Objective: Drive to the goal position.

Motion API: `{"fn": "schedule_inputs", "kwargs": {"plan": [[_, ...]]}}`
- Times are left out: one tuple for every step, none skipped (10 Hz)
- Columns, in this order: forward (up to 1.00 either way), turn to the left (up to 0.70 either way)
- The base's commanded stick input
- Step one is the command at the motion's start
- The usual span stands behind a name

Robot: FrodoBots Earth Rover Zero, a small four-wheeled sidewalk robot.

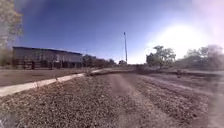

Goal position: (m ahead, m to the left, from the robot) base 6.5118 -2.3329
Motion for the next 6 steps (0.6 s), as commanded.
{"fn": "schedule_inputs", "kwargs": {"plan": [[0.50,0.37],[0.50,0.26],[0.50,0.00],[0.50,0.00],[0.50,0.00],[0.50,0.00]]}}
